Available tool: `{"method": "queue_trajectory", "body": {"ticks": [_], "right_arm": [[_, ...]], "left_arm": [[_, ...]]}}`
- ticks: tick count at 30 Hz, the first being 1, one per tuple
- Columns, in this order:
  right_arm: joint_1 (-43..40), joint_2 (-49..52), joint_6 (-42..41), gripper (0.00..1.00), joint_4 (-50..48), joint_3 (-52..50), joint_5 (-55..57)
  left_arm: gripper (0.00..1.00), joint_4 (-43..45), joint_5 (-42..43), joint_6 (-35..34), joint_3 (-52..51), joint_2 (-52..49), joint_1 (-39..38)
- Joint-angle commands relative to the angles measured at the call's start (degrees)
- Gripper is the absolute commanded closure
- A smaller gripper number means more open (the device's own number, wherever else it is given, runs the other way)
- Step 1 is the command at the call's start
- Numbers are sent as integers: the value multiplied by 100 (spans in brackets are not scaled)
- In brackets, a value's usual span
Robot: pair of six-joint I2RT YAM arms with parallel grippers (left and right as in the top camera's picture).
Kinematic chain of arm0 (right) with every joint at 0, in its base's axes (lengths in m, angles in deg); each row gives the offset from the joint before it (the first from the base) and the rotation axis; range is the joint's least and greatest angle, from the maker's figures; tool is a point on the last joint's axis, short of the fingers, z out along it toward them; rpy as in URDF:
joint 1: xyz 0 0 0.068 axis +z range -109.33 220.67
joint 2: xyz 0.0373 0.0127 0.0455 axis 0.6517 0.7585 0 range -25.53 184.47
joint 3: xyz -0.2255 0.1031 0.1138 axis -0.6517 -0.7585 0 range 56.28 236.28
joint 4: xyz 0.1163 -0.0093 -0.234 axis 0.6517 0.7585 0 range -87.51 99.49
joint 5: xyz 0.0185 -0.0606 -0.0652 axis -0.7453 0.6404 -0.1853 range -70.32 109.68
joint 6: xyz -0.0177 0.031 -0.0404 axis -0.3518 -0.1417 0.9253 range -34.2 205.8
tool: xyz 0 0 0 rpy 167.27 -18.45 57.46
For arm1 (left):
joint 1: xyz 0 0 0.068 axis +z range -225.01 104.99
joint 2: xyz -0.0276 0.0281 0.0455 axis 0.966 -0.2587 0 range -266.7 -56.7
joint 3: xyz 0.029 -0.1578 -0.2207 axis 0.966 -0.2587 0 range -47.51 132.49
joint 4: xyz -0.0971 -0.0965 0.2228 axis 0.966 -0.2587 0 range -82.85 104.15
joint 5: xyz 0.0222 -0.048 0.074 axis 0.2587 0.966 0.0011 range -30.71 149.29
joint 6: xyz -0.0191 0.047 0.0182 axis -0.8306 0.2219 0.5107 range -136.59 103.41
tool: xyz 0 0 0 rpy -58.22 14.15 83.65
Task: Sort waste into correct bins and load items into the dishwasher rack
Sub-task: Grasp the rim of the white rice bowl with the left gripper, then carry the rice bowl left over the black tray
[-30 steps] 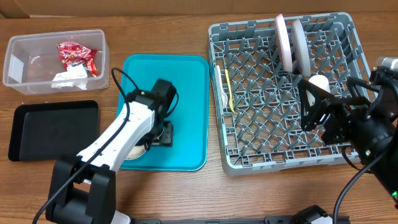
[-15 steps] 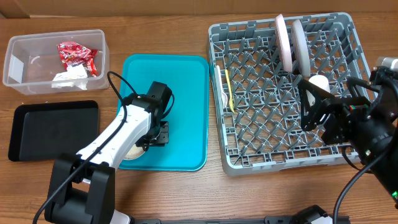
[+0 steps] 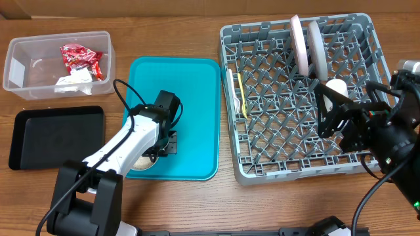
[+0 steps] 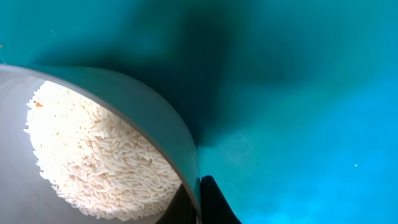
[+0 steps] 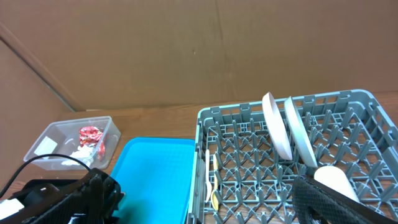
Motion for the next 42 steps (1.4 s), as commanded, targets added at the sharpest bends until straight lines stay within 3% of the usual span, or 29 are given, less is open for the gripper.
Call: {"method": "queue_trajectory", "body": {"ticks": [1, 11, 21, 26, 30, 39, 42], "right_arm": [[-24, -20, -7, 0, -11, 42, 44], [-24, -20, -7, 0, -13, 42, 44], [-22, -20, -7, 0, -11, 42, 44], [-24, -20, -7, 0, -13, 42, 44], [-24, -20, -7, 0, -13, 42, 44], [-24, -20, -7, 0, -11, 42, 44], [-22, -20, -7, 0, -11, 42, 44]], "left_arm": [[96, 90, 24, 20, -57, 24, 37], [96, -319, 533, 103, 345, 173, 481], [96, -573, 1182, 881, 562, 1853, 1602], [96, -570, 1209, 883, 562, 2044, 1934], [96, -400, 1674, 1276, 562, 2046, 2634], [96, -87, 3679, 2553, 535, 1967, 4590], [96, 17, 3735, 2577, 507, 1873, 4935]]}}
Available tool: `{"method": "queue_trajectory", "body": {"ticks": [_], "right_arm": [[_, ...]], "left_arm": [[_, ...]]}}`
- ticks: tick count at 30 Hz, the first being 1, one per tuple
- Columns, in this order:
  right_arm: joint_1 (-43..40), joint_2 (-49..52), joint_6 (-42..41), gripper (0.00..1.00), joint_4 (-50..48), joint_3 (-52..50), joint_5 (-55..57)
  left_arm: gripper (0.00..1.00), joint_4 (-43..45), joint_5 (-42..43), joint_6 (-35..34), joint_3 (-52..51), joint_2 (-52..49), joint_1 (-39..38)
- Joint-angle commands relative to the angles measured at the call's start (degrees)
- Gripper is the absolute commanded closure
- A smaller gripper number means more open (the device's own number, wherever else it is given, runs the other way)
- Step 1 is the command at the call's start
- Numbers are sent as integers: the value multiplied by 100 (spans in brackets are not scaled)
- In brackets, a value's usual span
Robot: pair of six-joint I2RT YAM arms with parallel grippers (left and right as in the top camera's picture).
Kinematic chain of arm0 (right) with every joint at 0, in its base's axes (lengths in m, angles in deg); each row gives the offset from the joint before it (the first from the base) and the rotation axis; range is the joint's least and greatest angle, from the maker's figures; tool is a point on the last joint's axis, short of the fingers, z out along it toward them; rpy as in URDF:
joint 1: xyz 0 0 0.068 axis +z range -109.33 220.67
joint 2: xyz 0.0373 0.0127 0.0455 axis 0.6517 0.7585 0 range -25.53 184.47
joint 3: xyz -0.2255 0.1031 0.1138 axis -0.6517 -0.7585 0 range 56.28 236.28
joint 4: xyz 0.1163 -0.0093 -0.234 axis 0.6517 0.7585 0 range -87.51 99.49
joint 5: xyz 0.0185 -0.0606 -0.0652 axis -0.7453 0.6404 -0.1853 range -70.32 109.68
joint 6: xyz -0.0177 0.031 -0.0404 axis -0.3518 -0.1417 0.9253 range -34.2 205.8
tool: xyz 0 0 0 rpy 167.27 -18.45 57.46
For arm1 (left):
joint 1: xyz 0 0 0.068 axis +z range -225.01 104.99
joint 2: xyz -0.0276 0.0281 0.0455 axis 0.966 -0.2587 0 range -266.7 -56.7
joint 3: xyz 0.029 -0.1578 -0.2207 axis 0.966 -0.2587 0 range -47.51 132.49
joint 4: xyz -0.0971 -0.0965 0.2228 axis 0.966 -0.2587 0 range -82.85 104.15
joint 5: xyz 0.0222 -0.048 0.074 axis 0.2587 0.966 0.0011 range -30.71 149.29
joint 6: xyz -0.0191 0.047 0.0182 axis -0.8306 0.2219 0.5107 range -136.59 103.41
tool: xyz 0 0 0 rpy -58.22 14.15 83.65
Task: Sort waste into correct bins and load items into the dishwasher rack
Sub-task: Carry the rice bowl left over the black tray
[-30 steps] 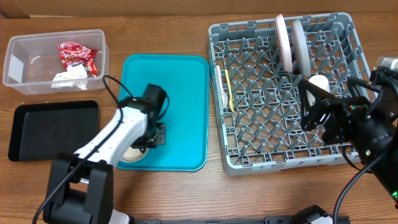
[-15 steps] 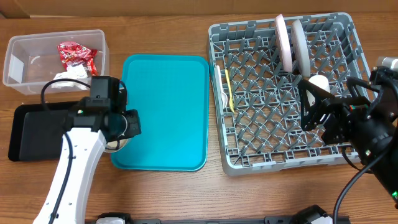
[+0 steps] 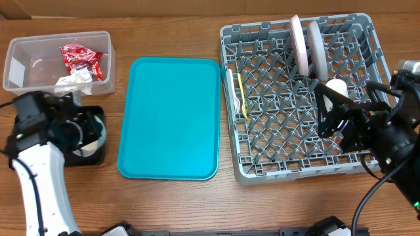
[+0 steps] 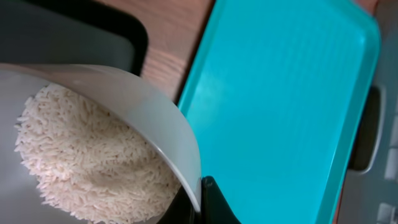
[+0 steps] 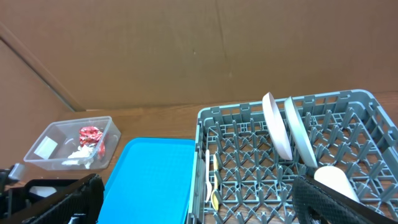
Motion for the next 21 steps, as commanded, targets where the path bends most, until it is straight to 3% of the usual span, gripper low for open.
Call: {"method": "queue_trajectory", "body": {"ticks": [1, 5, 17, 21], "right_arm": [[-22, -20, -11, 0, -13, 42, 46], [-24, -20, -11, 0, -15, 42, 46], [-22, -20, -11, 0, -15, 42, 46], [-24, -20, -11, 0, -13, 42, 46]], "left_arm": [[96, 146, 754, 444, 46, -116, 400], [96, 365, 1241, 732, 42, -345, 619], [96, 586, 1582, 1298, 42, -1178, 925], [96, 566, 2332, 1770, 42, -1292, 1235]]}}
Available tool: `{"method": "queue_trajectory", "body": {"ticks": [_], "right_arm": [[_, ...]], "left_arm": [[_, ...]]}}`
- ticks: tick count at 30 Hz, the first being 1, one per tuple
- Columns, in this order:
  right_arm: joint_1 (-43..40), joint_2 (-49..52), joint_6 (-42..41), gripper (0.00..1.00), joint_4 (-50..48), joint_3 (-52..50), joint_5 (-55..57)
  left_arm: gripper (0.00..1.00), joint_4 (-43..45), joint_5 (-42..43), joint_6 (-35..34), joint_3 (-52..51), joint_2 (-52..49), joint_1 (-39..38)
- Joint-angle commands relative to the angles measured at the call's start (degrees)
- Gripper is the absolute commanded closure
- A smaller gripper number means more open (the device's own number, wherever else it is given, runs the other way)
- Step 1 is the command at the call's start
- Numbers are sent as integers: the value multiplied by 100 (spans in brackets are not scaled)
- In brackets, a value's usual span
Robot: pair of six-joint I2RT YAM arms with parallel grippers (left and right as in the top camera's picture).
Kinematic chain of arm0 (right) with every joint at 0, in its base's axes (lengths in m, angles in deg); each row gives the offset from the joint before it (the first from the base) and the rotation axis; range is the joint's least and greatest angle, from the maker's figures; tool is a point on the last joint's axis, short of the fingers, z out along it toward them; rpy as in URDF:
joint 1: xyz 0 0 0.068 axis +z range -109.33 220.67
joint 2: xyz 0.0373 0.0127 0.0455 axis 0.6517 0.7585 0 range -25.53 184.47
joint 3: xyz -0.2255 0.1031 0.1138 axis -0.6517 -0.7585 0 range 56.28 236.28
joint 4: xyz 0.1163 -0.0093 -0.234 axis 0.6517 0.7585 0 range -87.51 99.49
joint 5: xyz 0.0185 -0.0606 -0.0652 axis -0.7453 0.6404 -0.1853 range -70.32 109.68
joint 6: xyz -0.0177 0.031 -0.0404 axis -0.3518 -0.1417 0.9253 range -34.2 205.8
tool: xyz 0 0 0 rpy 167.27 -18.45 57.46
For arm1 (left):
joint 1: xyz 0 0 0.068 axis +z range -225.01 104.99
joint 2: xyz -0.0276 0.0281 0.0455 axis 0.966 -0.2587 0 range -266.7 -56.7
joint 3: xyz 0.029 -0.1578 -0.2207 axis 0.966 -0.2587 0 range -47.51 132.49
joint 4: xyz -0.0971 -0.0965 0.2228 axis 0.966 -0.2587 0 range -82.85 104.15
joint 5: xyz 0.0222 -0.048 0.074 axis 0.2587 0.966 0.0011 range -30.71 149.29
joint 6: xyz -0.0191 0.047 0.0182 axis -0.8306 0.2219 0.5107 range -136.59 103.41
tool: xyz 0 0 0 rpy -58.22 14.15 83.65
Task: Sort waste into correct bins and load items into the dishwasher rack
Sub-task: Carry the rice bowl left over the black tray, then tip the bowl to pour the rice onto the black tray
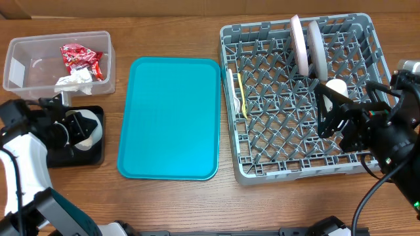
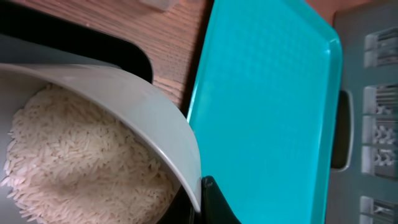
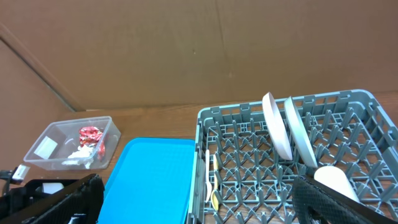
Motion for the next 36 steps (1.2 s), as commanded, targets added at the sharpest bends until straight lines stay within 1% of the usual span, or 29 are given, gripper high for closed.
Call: {"method": "queue_trajectory", "body": {"ticks": [1, 2, 7, 9, 10, 13, 15, 19, 21, 27, 31, 33, 34, 36], "right_arm": [[-24, -20, -9, 0, -11, 42, 42], [-24, -20, -9, 0, -11, 42, 44], [-24, -20, -9, 0, -11, 42, 44], [-24, -20, -9, 0, -9, 42, 44], [-24, -20, -9, 0, -9, 42, 44], [-24, -20, -9, 0, -11, 42, 44], [-24, -20, -9, 0, -9, 42, 44], [-22, -20, -9, 0, -11, 42, 44], [-24, -20, -9, 0, -11, 42, 44], [-22, -20, -9, 0, -9, 42, 44], [-24, -20, -9, 0, -11, 42, 44], [-24, -20, -9, 0, -11, 42, 44], [-24, -20, -9, 0, -11, 42, 44], [-22, -20, -9, 0, -11, 42, 44]], "left_arm": [[96, 7, 977, 636, 42, -83, 308], [96, -15, 1307, 844, 42, -120, 450], [96, -358, 2433, 1611, 42, -389, 955], [96, -599, 2924, 2081, 42, -562, 1174], [96, -776, 3198, 2441, 42, -686, 1307], [96, -1121, 3473, 3099, 42, -1049, 1596], [96, -1257, 3587, 3377, 42, -1298, 1735], [95, -1652, 4098, 4232, 42, -1709, 1954], [96, -1788, 4157, 4511, 42, -1799, 1996], [96, -1808, 4537, 4586, 44, -1858, 1998], [96, -1775, 4271, 4651, 42, -1860, 1998], [96, -1941, 4382, 4631, 44, -1858, 1998], [96, -2153, 4513, 4804, 44, -1858, 1998], [96, -2264, 4444, 5447, 37, -1867, 1996]]}}
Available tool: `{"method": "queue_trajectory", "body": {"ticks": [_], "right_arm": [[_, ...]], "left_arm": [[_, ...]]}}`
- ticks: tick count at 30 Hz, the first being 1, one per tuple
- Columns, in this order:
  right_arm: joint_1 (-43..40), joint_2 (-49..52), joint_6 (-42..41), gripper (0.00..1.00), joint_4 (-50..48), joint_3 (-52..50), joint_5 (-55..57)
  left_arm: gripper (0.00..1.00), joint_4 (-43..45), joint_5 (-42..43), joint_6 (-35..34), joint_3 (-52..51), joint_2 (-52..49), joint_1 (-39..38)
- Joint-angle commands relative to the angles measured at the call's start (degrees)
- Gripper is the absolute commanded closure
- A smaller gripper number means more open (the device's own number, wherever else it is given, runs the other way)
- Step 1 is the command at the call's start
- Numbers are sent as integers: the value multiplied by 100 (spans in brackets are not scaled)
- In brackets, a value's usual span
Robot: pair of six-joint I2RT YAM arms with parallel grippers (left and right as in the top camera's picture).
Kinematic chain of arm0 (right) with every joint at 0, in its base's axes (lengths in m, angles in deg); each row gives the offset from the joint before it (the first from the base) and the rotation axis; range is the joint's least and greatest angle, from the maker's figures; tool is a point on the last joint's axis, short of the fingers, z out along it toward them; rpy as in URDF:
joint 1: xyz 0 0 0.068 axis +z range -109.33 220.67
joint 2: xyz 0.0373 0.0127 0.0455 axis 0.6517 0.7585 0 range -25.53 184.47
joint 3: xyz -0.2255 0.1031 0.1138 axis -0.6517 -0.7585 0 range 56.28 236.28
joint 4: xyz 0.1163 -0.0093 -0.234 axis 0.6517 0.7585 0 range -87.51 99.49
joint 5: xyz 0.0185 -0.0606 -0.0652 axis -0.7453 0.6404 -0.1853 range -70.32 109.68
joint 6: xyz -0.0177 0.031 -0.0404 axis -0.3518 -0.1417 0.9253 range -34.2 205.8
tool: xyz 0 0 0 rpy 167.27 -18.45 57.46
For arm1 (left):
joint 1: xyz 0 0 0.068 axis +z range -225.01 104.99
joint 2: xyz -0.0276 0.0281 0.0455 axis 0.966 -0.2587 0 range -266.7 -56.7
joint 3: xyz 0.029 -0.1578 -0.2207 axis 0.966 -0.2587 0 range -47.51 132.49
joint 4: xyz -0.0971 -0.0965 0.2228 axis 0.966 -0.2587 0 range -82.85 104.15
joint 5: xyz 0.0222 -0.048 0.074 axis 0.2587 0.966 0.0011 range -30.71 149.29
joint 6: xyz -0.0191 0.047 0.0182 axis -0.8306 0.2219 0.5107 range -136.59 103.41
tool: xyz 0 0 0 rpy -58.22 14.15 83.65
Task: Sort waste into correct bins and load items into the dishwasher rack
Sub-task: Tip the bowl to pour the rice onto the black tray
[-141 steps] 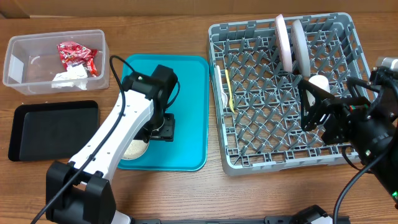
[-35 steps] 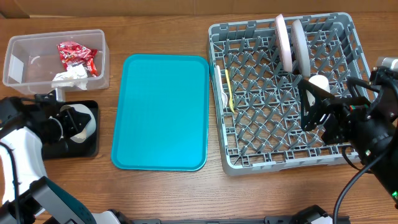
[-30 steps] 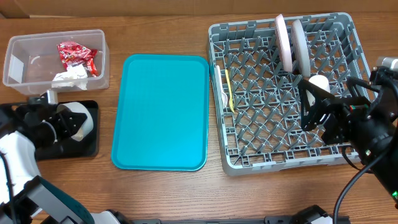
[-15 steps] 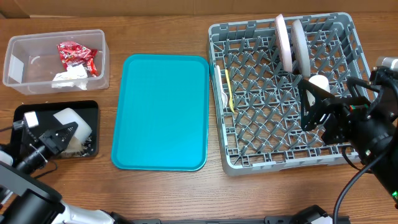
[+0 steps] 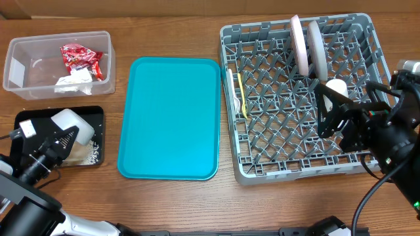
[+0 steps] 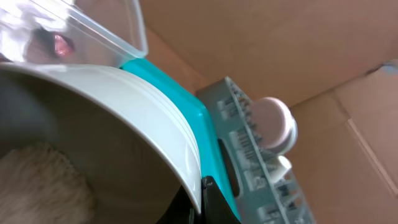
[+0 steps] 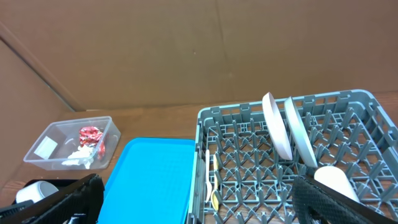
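Observation:
My left gripper is shut on the rim of a white bowl, which is tipped on its side over the black tray. Loose white rice lies in that tray's right corner. In the left wrist view the bowl's rim is pinched at my left gripper, and some rice still sits inside. My right gripper hangs open over the grey dishwasher rack, beside a white cup; in the right wrist view my right gripper holds nothing.
A clear bin with a red wrapper and white paper stands at the back left. The teal tray lies in the middle. The rack also holds two upright plates and a yellow utensil.
The bowl was nearly upright over the black tray with its rice inside; now it is tipped on its side and rice lies in the tray. The left arm sits lower and further left.
My left gripper was shut on the rim of the rice bowl on the teal tray. Then the bowl was over the black tray, still full, at two moments. Now it is tipped and rice is in the tray. The right arm stayed put.

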Motion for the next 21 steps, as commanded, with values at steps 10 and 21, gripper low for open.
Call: {"method": "queue_trajectory", "body": {"ticks": [10, 21], "right_arm": [[-24, -20, -9, 0, -11, 42, 44], [-24, -20, -9, 0, -9, 42, 42]], "left_arm": [[96, 326, 693, 46, 39, -103, 376], [96, -42, 461, 46, 39, -103, 420]]}}
